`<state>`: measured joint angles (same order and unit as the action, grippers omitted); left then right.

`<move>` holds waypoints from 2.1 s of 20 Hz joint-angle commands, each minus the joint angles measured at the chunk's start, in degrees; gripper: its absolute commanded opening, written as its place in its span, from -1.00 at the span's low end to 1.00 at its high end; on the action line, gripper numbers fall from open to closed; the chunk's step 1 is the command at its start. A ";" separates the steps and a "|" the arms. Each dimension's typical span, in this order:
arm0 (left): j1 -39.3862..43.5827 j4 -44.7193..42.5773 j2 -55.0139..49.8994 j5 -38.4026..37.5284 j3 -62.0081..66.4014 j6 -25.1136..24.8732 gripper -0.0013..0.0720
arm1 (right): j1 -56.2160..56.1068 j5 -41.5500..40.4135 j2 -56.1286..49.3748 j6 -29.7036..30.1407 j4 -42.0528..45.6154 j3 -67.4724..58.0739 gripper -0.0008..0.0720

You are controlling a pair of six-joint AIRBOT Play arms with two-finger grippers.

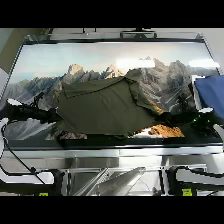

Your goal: Fold the shirts.

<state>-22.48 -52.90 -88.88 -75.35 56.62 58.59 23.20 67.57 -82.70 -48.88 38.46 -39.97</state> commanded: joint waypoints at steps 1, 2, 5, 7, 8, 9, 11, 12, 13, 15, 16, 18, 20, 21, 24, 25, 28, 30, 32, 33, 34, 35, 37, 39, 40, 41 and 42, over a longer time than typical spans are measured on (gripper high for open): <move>0.13 0.15 0.02 -0.31 0.39 -0.04 -0.89 | -2.23 -1.36 -3.72 5.70 -6.51 0.02 0.55; 0.13 0.20 0.04 -0.66 0.42 -0.04 -0.89 | -2.14 -0.94 -3.63 5.88 -7.45 -0.20 0.25; 0.13 0.20 0.39 -3.04 0.42 0.07 -0.89 | -2.10 5.35 -3.63 5.86 -7.54 -2.01 -0.64; 0.07 0.87 2.67 -4.31 0.44 1.05 -0.89 | -2.10 10.99 -2.89 4.96 -8.81 -3.26 -0.92; -0.09 2.40 4.79 -4.61 0.44 1.05 -0.89 | -2.08 12.98 -1.62 4.96 -10.84 -3.72 -0.92; -0.59 5.92 7.13 -5.01 0.44 1.03 -0.89 | -1.99 14.51 0.02 4.98 -13.66 -4.39 -0.92; -1.88 18.27 11.98 -8.90 1.92 -0.72 -0.89 | -1.27 18.69 4.70 5.75 -23.32 -7.02 -0.92; -2.43 25.11 14.45 -12.20 4.07 -2.10 -0.89 | -0.70 21.27 7.67 6.40 -30.08 -9.07 -0.92; -3.06 31.65 16.87 -15.04 6.54 -2.60 -0.89 | 0.13 23.34 10.82 7.04 -36.85 -11.19 -0.93; -4.92 47.52 22.53 -19.23 12.04 -3.50 -0.89 | 2.64 24.26 18.51 7.19 -49.88 -16.28 -0.92; -6.23 56.76 25.35 -20.70 15.02 -4.79 -0.89 | 4.31 23.63 22.62 7.72 -55.69 -19.32 -0.92; -9.57 73.81 30.16 -23.34 21.05 -6.95 -0.89 | 8.22 20.72 30.53 9.18 -65.92 -24.70 -0.92; -14.71 86.20 34.51 -23.69 26.14 -7.39 -0.89 | 12.96 14.23 38.05 10.36 -70.69 -28.70 -0.92; -18.12 89.11 36.24 -23.71 28.39 -7.39 -0.89 | 15.28 10.27 41.40 10.40 -70.42 -30.08 -0.92; -29.70 87.95 39.56 -23.74 33.07 -6.45 -0.89 | 20.81 2.51 49.07 14.40 -68.78 -30.91 -0.92; -31.43 86.07 40.09 -23.61 32.92 -6.47 -0.89 | 21.29 -0.31 50.80 15.89 -65.66 -30.91 -0.92; -27.80 76.04 40.00 -21.53 27.32 -6.73 -0.89 | 19.87 -5.57 50.86 17.46 -52.52 -30.91 -0.92; -20.17 65.81 37.77 -17.90 21.86 -8.48 -0.89 | 15.32 -5.66 45.94 17.46 -46.14 -30.75 -0.92; -12.20 57.61 33.33 -13.79 17.03 -10.69 -0.89 | 8.04 -5.66 38.32 17.44 -40.02 -29.81 -0.92; -8.59 54.86 30.56 -11.10 14.56 -12.04 -0.89 | 4.35 -5.68 34.21 17.38 -36.74 -29.11 -0.92; -5.99 52.39 27.67 -8.79 12.68 -13.11 -0.89 | 0.92 -5.81 29.38 16.70 -33.66 -28.35 -0.92; -3.52 50.21 24.39 -6.21 10.99 -14.32 -0.89 | -1.97 -6.43 24.20 15.96 -30.73 -27.69 -0.92; -0.15 44.89 16.22 -0.87 8.76 -16.26 -0.89 | -5.77 -9.84 13.84 15.65 -28.13 -26.47 -0.92; 1.88 41.44 6.93 4.02 9.62 -18.47 -0.89 | -8.11 -15.54 3.13 15.65 -28.30 -26.10 -0.92; 2.40 41.31 1.92 5.99 11.26 -19.80 -0.89 | -9.09 -19.54 -1.92 15.74 -29.42 -26.10 -0.92; 2.71 41.48 -3.69 7.06 13.99 -20.04 -0.88 | -9.73 -23.67 -7.04 15.85 -32.33 -26.18 -0.90; 2.67 41.75 -8.70 6.49 17.31 -18.75 -0.84 | -9.70 -25.57 -11.19 15.98 -36.35 -26.58 -0.90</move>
<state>-21.80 -8.03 -84.55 -73.19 69.63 41.21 16.01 50.68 -81.08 -32.95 6.39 -66.50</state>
